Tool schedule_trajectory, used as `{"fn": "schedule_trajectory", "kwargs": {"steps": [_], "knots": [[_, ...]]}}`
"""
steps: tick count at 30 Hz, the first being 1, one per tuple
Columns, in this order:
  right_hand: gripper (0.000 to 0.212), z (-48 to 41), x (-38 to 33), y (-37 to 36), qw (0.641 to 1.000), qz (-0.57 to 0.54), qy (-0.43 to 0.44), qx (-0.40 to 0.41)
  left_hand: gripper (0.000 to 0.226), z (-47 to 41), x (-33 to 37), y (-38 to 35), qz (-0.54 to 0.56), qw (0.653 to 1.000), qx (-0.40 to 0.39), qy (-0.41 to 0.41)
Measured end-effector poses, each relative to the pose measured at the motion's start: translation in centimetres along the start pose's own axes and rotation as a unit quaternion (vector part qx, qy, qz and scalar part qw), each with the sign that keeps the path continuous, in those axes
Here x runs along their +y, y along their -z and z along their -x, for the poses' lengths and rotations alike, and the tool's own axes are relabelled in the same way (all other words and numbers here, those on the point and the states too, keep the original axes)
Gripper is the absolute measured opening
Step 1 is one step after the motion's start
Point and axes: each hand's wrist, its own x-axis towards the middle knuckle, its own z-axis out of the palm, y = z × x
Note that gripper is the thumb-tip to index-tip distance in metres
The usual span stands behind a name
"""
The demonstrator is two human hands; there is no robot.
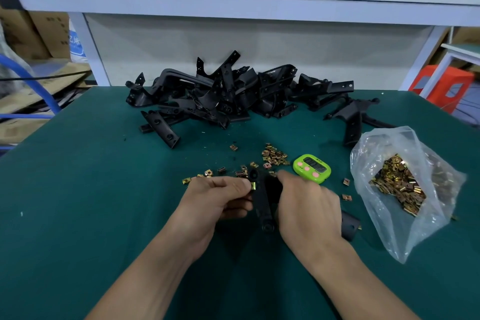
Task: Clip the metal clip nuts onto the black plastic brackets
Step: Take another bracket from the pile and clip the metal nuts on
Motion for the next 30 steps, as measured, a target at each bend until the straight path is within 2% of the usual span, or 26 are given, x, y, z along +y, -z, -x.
{"fn": "schedule_trajectory", "kwargs": {"steps": [4, 7, 13, 22, 27, 30], "knots": [[0.027, 0.0, 0.0, -0.1, 1.000, -0.010, -0.021, -0.001, 0.017, 0.0, 0.0, -0.3, 0.011, 1.000, 0.013, -0.009], [0.033, -0.1, 0.2, 0.2, 0.999, -0.006, -0.039, 0.012, 0.017, 0.0, 0.2, -0.1, 0.024, 0.999, 0.019, -0.009], [0.032, -0.1, 0.1, 0.3, 1.000, 0.005, -0.009, 0.009, 0.012, 0.1, 0.0, -0.2, -0.015, 0.999, 0.028, -0.014], [0.034, 0.1, -0.2, 0.0, 1.000, 0.016, -0.007, -0.015, 0.026, 0.5, 0.4, -0.3, -0.070, 0.996, 0.036, -0.028], [0.041, 0.0, -0.6, -0.1, 0.999, 0.027, -0.007, -0.025, 0.025, 0.8, -0.1, -1.0, -0.050, 0.995, 0.082, -0.038], [0.042, 0.1, -0.6, -0.1, 0.998, 0.033, -0.014, -0.043, 0.024, 0.8, -0.7, -1.3, -0.111, 0.984, 0.115, -0.072]]}}
